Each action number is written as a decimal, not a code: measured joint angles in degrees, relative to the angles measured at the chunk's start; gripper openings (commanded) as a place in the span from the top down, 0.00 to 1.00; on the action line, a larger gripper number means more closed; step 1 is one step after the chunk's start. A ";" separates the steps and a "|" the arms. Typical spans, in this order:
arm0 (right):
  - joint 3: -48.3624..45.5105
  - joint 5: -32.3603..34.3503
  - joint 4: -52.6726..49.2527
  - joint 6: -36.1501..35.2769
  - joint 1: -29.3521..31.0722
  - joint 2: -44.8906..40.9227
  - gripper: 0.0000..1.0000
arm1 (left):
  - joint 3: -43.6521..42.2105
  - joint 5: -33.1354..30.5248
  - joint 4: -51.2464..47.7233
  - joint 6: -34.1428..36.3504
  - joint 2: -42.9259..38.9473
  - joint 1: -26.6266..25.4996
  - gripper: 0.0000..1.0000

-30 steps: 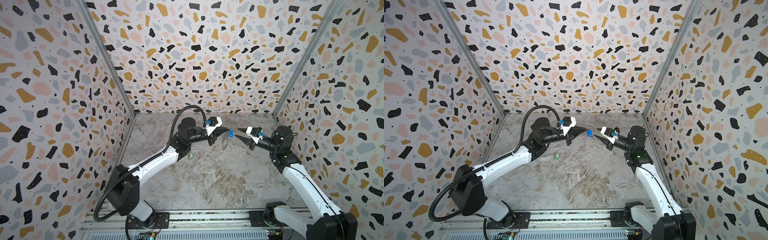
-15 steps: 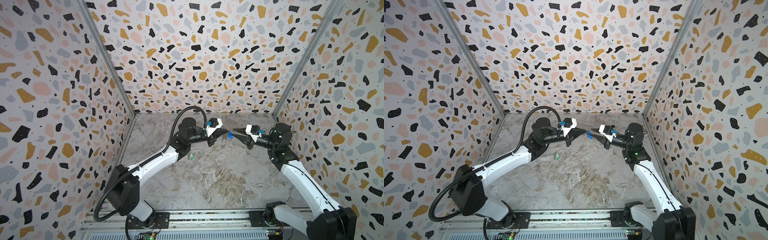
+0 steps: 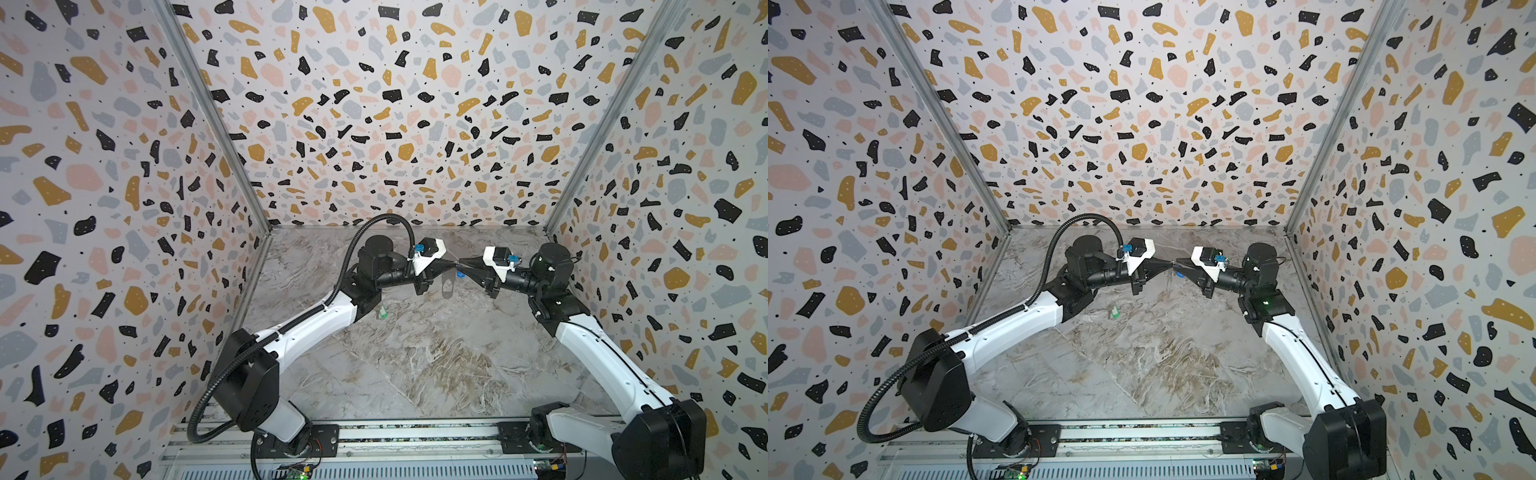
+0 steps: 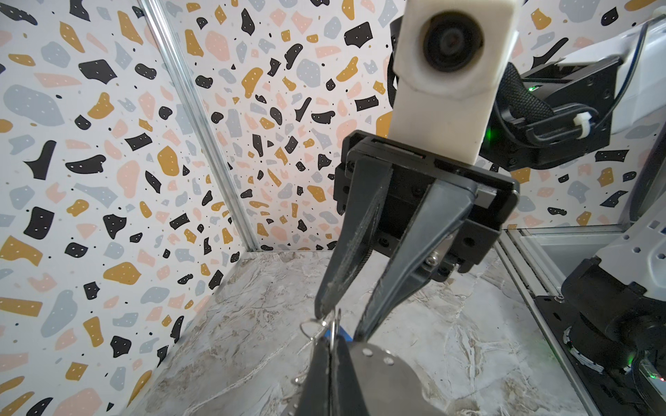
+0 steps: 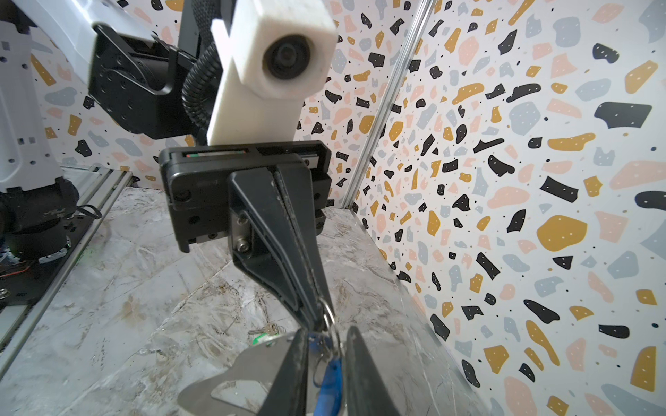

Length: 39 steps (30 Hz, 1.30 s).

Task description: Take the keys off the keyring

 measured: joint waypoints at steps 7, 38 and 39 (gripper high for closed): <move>0.20 1.25 -1.42 -0.11 0.00 0.17 0.80 | 0.02 0.17 -1.18 1.07 0.00 -0.02 1.00; 3.50 1.36 -11.26 -4.61 0.09 1.11 1.00 | 9.92 -7.91 -20.37 17.51 -0.22 -1.46 0.68; 3.98 1.64 -12.13 -4.74 0.09 1.16 1.00 | 11.32 -10.14 -22.84 19.71 -0.33 -2.29 0.68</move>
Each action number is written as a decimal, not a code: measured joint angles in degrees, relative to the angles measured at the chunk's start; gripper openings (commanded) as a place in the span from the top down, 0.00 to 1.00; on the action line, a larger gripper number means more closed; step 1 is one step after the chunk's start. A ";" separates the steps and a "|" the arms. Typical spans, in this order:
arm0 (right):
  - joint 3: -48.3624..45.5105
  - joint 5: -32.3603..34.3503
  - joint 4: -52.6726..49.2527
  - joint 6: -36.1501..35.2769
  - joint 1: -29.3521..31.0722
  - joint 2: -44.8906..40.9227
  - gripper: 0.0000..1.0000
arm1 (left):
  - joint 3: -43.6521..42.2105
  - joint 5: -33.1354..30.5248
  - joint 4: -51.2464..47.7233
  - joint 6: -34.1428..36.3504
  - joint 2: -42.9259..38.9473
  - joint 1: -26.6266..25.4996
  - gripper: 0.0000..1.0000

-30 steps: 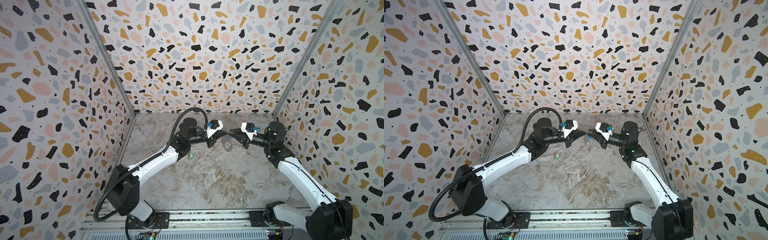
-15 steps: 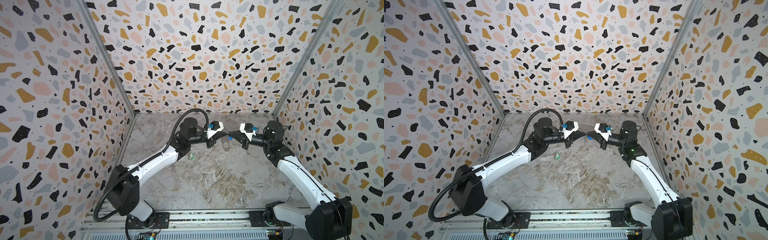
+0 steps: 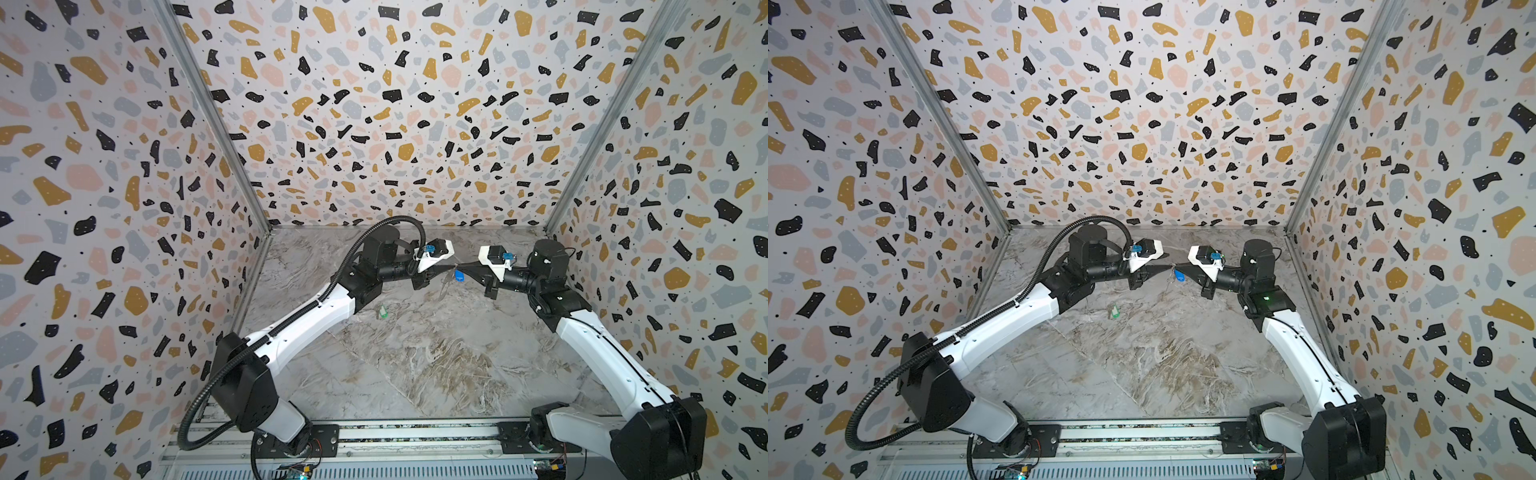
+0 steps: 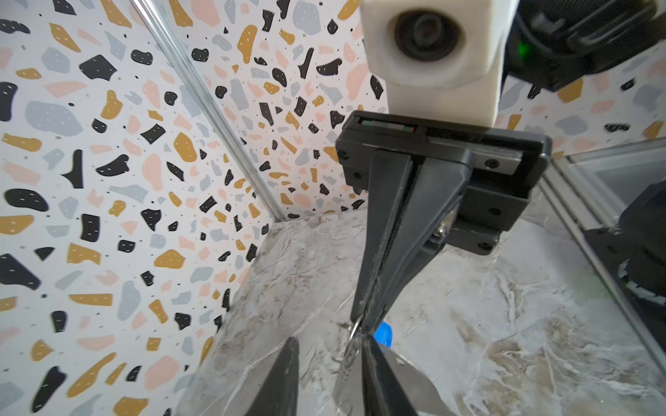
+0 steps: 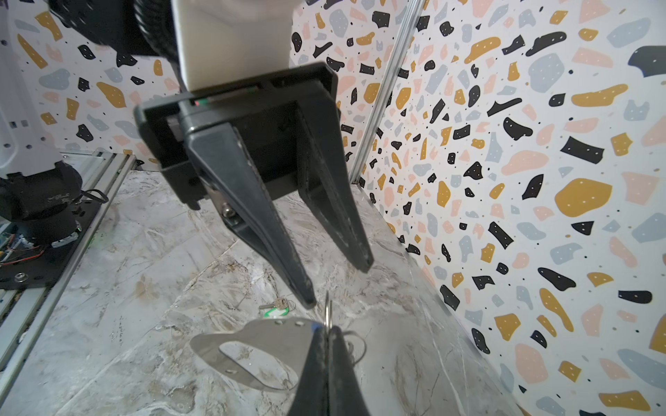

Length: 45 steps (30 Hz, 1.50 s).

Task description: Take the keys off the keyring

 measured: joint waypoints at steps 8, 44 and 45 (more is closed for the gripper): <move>3.61 1.86 -6.54 -0.24 0.13 2.34 1.00 | 7.02 -15.02 -12.74 15.45 -0.07 -6.16 0.67; 4.22 0.94 -11.80 -1.55 1.62 3.21 1.00 | 7.61 -32.37 -17.51 26.84 2.45 -11.02 0.85; 4.22 0.94 -11.80 -1.55 1.62 3.21 1.00 | 7.61 -32.39 -17.51 26.84 2.51 -11.13 0.87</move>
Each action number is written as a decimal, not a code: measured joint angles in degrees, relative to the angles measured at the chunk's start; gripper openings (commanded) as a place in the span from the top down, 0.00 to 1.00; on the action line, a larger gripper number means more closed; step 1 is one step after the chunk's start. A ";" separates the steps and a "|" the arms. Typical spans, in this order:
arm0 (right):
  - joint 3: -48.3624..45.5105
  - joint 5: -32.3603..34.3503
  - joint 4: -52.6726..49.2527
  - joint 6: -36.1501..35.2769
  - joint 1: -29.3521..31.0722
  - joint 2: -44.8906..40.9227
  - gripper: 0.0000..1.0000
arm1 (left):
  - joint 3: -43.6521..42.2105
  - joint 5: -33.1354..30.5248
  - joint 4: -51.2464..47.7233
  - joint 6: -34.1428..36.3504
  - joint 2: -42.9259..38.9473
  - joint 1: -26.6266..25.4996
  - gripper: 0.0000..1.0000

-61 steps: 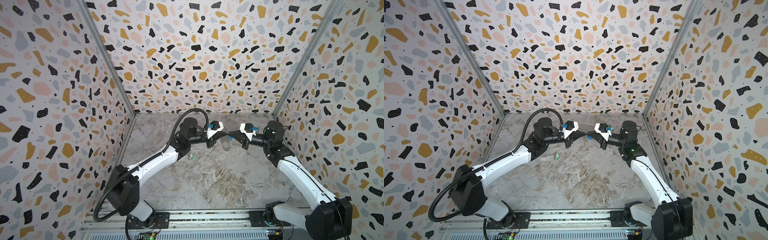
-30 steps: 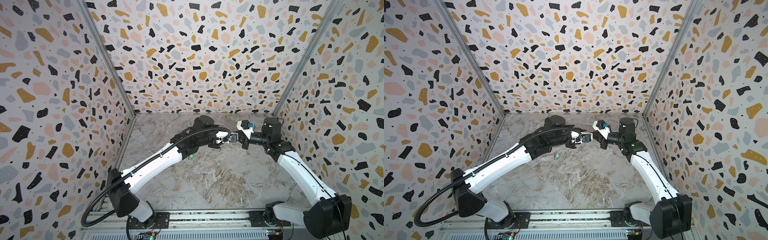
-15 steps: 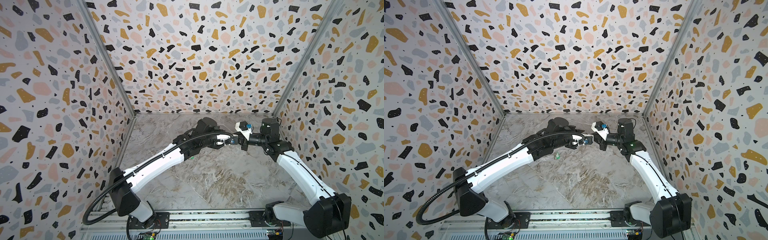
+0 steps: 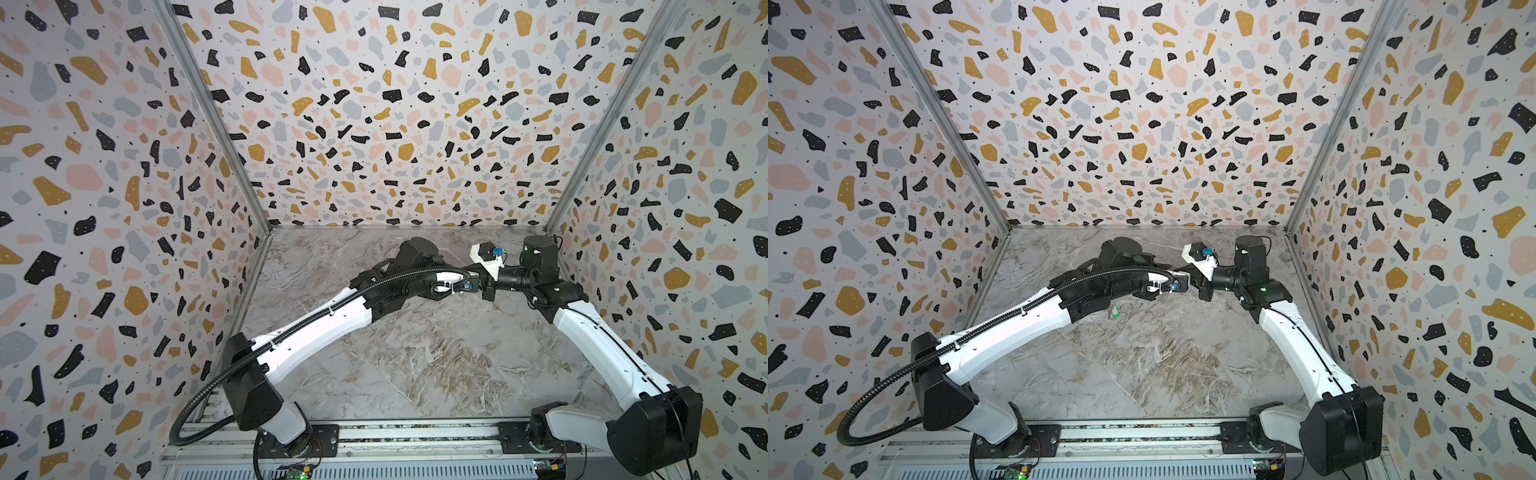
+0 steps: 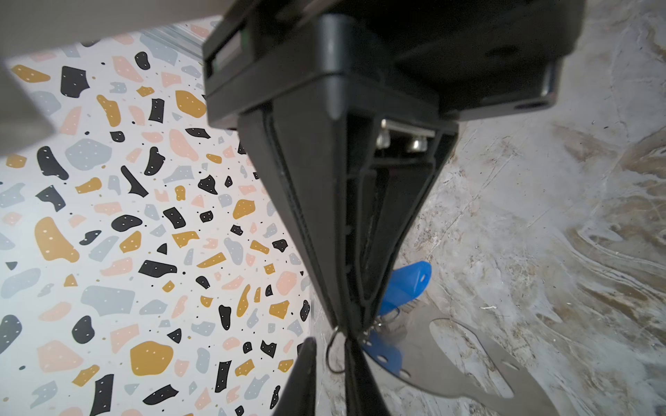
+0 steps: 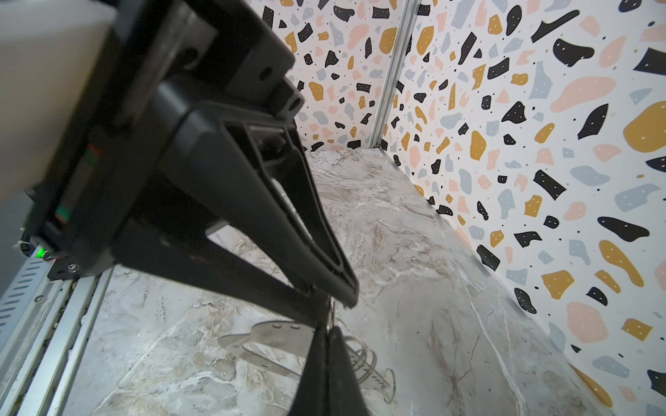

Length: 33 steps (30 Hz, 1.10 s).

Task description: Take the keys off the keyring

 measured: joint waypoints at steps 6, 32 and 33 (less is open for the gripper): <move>0.00 0.24 -0.11 -1.36 0.07 0.00 1.00 | 0.37 -0.33 0.02 0.15 0.28 -0.20 0.95; -13.05 9.29 14.14 -2.34 -3.10 -11.58 0.52 | -0.72 14.10 5.16 -12.41 0.04 6.43 1.00; -13.62 9.46 14.84 -1.88 -3.19 -11.74 0.52 | -1.22 15.23 6.21 -13.64 -0.31 7.08 1.00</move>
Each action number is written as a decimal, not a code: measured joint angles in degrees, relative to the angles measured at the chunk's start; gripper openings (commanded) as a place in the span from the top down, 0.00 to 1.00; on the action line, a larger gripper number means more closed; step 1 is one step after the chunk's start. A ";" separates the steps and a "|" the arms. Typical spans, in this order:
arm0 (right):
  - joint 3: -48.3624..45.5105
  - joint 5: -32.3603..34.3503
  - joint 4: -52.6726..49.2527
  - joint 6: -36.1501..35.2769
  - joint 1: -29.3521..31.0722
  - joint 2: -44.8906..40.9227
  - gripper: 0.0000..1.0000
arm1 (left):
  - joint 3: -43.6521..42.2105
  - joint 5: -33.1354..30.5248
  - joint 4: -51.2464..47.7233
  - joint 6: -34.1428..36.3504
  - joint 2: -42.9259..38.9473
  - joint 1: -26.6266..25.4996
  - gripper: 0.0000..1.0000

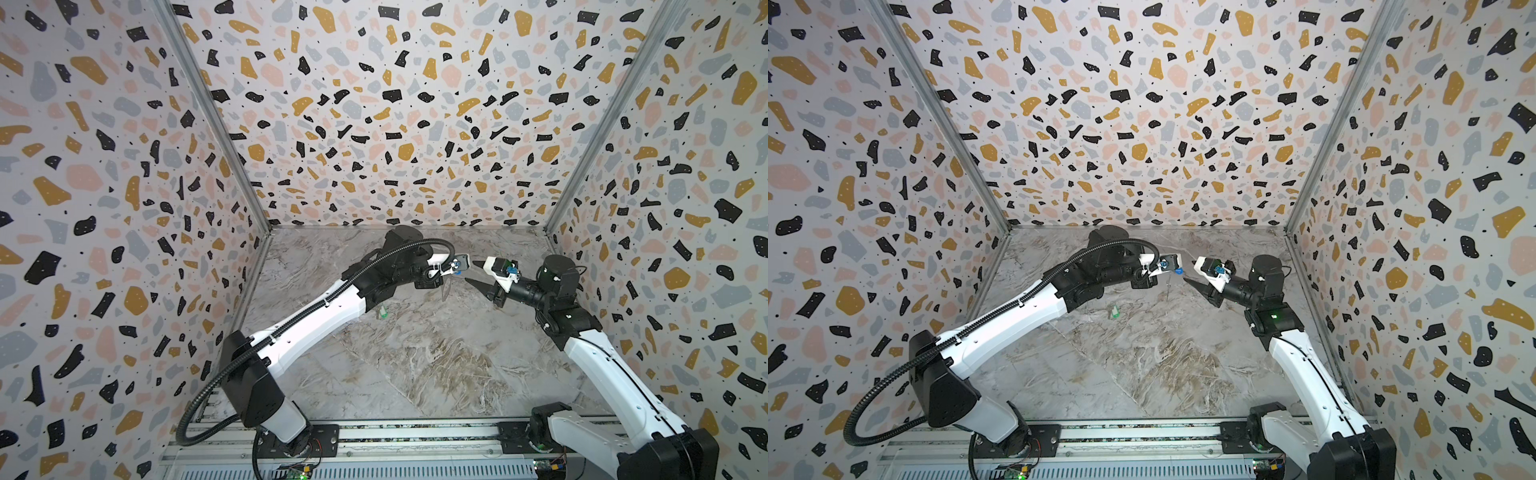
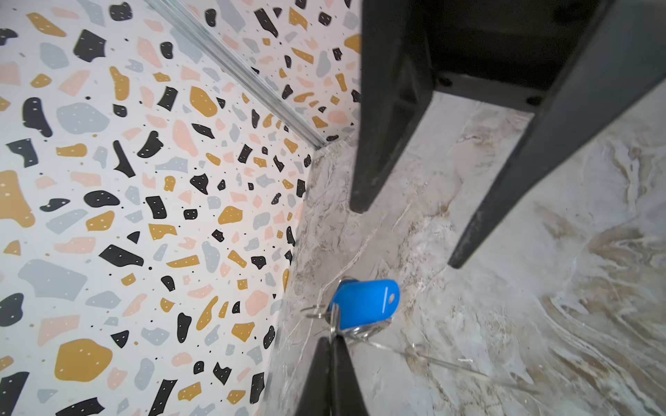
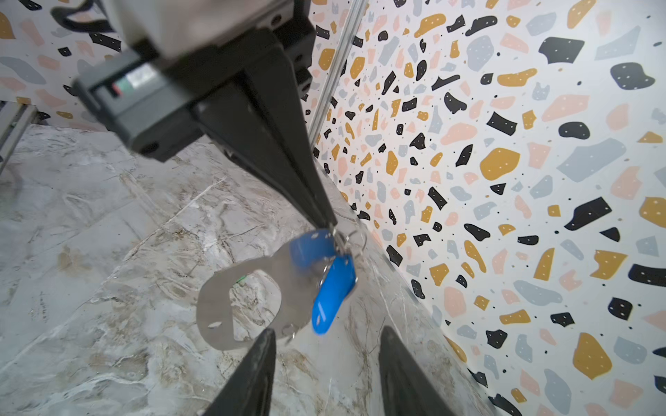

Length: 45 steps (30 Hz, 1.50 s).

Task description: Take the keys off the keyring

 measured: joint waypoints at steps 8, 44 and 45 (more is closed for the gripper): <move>-0.50 -0.37 6.05 4.44 -0.11 1.36 0.51 | -3.63 7.54 6.67 -7.30 -1.57 2.29 1.00; 1.57 -4.37 14.21 10.97 0.94 8.44 0.95 | -6.03 13.70 12.13 -12.11 -1.84 2.49 1.00; 1.57 -4.13 13.90 10.71 0.94 8.31 0.95 | -6.12 13.66 12.20 -12.22 -1.84 2.49 1.00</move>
